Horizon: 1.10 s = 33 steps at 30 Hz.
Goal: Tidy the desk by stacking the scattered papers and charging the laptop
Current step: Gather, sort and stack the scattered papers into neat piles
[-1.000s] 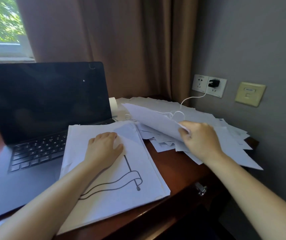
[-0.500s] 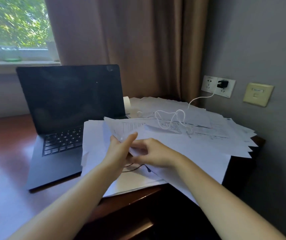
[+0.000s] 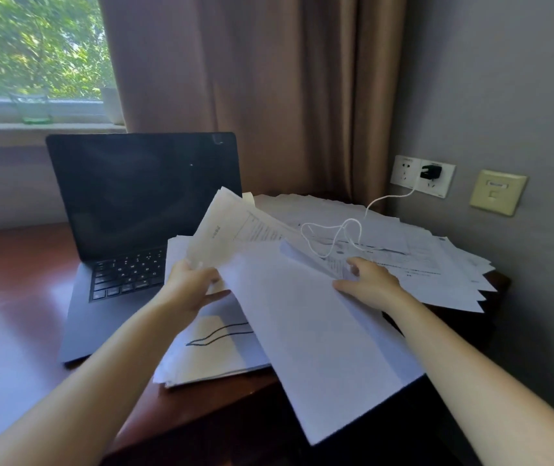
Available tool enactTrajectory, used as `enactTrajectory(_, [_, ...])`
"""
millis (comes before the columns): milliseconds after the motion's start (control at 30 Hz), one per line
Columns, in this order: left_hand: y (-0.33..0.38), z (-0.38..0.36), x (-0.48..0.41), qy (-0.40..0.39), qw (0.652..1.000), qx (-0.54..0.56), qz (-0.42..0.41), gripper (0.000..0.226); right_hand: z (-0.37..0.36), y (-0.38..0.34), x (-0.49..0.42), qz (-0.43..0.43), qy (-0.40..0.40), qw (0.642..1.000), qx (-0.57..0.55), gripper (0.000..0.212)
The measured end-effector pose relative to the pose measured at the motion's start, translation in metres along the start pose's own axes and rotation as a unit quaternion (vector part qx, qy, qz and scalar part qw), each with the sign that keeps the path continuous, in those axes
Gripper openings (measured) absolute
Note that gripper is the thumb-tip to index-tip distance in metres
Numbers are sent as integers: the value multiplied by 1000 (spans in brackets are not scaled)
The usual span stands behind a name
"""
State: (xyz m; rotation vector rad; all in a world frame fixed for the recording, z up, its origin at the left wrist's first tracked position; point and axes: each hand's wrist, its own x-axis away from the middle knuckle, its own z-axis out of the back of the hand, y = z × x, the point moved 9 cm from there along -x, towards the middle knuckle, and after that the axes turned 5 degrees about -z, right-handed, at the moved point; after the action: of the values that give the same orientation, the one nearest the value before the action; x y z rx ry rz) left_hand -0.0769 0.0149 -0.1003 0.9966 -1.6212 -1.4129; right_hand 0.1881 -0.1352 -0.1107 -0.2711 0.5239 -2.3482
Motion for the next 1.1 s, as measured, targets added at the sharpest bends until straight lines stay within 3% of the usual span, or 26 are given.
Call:
enactTrajectory(100, [3, 10, -2, -17, 1000, -11, 1, 29, -9, -23, -3, 44, 11, 997, -68, 43])
enactTrajectory(167, [3, 16, -3, -20, 1000, -13, -2, 28, -13, -36, -4, 75, 34, 991, -103, 6])
enactTrajectory(267, [4, 28, -5, -4, 1000, -9, -1, 17, -11, -46, -9, 83, 86, 984, -131, 35])
enactTrajectory(500, [22, 68, -28, 24, 1000, 4, -18, 9, 39, -74, -30, 131, 171, 958, -188, 28])
enactTrajectory(667, [34, 72, -57, 7, 996, -93, 1, 7, 23, -109, -43, 167, 80, 975, -126, 35])
enactTrajectory(767, [40, 78, -75, 52, 984, -169, -11, 13, -7, -114, -54, 117, 43, 988, -90, 35])
enactTrajectory(867, [33, 74, -77, 96, 986, -134, -14, 22, -35, -104, -60, 48, 23, 996, -71, 22])
enactTrajectory(967, [13, 62, -71, 57, 996, -58, 21, 27, -34, -94, -51, 45, 30, 994, -94, 23])
enactTrajectory(1100, [5, 47, -52, -38, 996, -77, -26, 17, -28, -70, -25, 55, 2, 993, -103, 22])
